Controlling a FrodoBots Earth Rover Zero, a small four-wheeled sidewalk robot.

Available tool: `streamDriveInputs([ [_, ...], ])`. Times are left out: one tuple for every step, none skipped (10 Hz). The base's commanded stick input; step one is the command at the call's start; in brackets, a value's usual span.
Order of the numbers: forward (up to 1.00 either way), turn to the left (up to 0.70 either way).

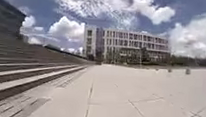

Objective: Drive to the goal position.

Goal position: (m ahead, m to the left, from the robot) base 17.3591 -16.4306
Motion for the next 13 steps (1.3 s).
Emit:
streamDriveInputs([
  [0.7, 0.09],
  [0.7, 0.08],
  [0.7, 0.08],
  [0.7, 0.08],
  [0.7, 0.08],
  [0.7, 0.1],
  [0.7, 0.13],
  [0.7, 0.15],
  [0.7, 0.06],
  [0.7, 0.05],
  [0.7, 0.16],
  [0.7, 0.14],
  [0.7, 0.06],
])
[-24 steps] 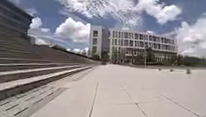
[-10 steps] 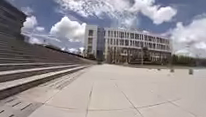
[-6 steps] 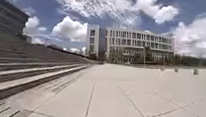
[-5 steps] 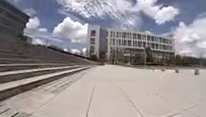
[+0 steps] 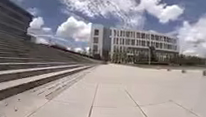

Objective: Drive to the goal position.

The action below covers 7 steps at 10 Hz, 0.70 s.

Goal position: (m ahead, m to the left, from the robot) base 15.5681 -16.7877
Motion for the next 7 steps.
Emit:
streamDriveInputs([
  [0.7, 0.03],
  [0.7, 0.14],
  [0.7, 0.19],
  [0.7, 0.13],
  [0.7, -0.25],
  [0.7, -0.24],
  [0.7, -0.21],
])
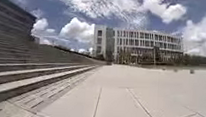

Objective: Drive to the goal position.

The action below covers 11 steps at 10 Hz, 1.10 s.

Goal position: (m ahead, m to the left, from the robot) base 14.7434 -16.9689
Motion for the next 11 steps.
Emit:
streamDriveInputs([
  [0.7, 0.04],
  [0.7, 0.16],
  [0.7, 0.06],
  [0.7, 0.0],
  [0.7, 0.08],
  [0.7, 0.04],
  [0.7, -0.2],
  [0.7, -0.24],
  [0.7, -0.02],
  [0.7, 0.11],
  [0.7, 0.0],
])
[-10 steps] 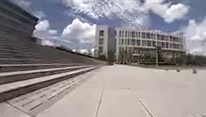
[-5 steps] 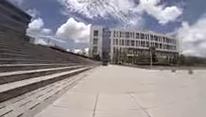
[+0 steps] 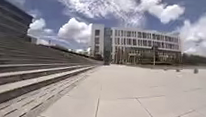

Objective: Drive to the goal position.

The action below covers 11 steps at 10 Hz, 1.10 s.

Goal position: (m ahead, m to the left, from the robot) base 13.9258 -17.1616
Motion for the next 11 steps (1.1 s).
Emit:
streamDriveInputs([
  [0.7, 0.02],
  [0.7, 0.07],
  [0.7, -0.17],
  [0.7, -0.01],
  [0.7, 0.13],
  [0.7, 0.06],
  [0.7, 0.08],
  [0.7, 0.07],
  [0.7, 0.07],
  [0.7, 0.07],
  [0.7, 0.08],
])
